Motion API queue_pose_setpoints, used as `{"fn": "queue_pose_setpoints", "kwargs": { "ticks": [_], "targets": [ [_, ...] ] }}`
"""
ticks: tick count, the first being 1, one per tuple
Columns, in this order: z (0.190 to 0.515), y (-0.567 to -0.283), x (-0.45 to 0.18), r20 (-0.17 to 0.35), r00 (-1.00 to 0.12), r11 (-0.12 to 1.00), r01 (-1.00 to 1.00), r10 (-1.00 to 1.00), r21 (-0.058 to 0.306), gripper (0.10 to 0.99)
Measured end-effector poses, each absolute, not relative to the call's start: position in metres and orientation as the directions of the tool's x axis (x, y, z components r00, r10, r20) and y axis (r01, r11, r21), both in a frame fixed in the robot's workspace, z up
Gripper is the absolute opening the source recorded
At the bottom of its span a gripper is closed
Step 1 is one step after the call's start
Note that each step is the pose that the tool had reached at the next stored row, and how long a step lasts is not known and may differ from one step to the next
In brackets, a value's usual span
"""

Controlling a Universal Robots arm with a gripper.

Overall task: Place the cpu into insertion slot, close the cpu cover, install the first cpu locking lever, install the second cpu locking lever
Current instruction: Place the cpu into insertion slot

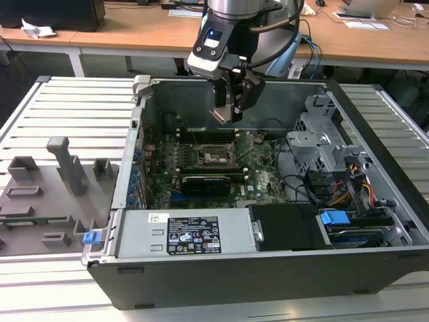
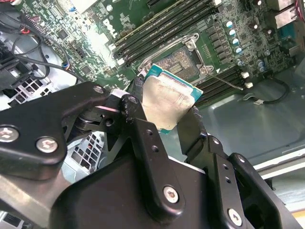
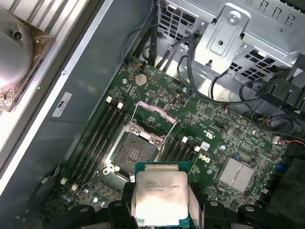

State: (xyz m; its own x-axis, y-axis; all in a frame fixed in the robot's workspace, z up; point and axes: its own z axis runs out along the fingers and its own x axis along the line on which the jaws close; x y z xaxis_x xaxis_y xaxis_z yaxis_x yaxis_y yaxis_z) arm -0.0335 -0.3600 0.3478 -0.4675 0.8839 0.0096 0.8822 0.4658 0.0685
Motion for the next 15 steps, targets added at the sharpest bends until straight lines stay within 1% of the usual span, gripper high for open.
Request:
{"fn": "queue_pose_setpoints", "kwargs": {
  "ticks": [15],
  "targets": [
    [0.3422, -0.36, -0.0351, 0.01, -0.407, 0.405, 0.912, 0.914, 0.068, 0.529]
  ]
}}
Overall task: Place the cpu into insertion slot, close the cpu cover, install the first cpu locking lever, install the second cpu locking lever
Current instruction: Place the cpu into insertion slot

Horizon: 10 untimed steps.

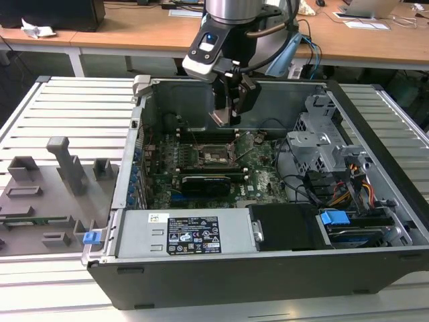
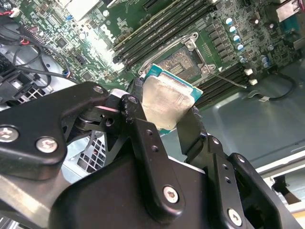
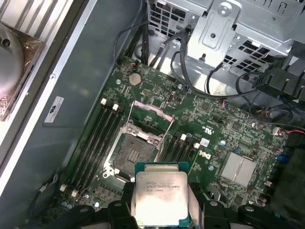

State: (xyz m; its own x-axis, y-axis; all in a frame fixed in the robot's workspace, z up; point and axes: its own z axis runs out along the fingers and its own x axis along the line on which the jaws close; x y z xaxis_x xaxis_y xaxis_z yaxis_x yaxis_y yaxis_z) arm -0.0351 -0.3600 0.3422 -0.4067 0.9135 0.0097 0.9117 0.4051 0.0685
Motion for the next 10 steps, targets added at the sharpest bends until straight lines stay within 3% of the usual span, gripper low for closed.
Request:
{"fn": "queue_pose_setpoints", "kwargs": {
  "ticks": [10],
  "targets": [
    [0.34, -0.36, -0.0355, 0.01, -0.369, 0.368, 0.927, 0.929, 0.068, 0.529]
  ]
}}
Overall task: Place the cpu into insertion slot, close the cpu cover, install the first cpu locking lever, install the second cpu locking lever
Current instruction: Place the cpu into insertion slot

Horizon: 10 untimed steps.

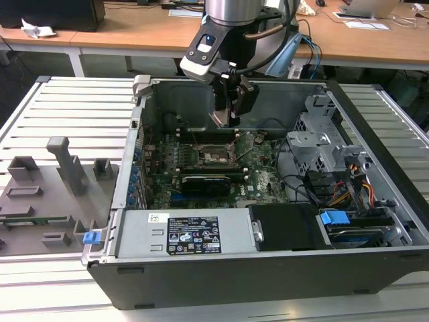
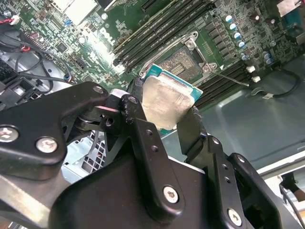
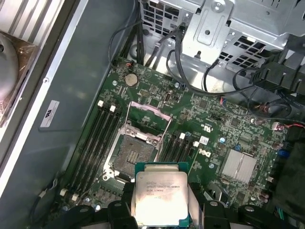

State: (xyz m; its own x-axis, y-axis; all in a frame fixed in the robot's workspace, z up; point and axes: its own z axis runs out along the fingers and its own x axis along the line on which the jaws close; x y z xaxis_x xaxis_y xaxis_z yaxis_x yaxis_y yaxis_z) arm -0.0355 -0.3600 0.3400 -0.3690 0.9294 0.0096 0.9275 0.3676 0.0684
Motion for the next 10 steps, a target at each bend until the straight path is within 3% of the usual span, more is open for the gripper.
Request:
{"fn": "queue_pose_setpoints", "kwargs": {
  "ticks": [10],
  "targets": [
    [0.3381, -0.36, -0.0375, 0.01, -0.335, 0.334, 0.94, 0.942, 0.069, 0.529]
  ]
}}
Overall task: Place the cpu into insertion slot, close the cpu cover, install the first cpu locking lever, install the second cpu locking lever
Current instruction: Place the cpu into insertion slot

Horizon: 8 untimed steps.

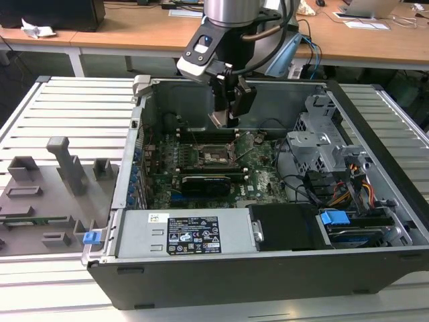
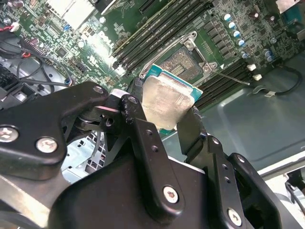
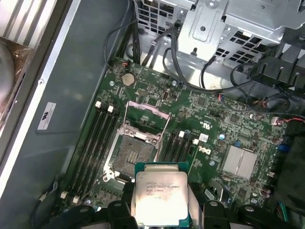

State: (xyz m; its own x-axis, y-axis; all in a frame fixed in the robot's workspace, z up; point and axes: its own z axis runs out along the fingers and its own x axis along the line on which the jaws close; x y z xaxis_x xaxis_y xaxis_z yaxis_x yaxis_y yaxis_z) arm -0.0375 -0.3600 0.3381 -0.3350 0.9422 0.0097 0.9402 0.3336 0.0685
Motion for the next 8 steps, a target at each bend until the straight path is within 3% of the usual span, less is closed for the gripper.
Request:
{"fn": "queue_pose_setpoints", "kwargs": {
  "ticks": [8],
  "targets": [
    [0.335, -0.36, -0.0386, 0.01, -0.306, 0.304, 0.95, 0.952, 0.068, 0.529]
  ]
}}
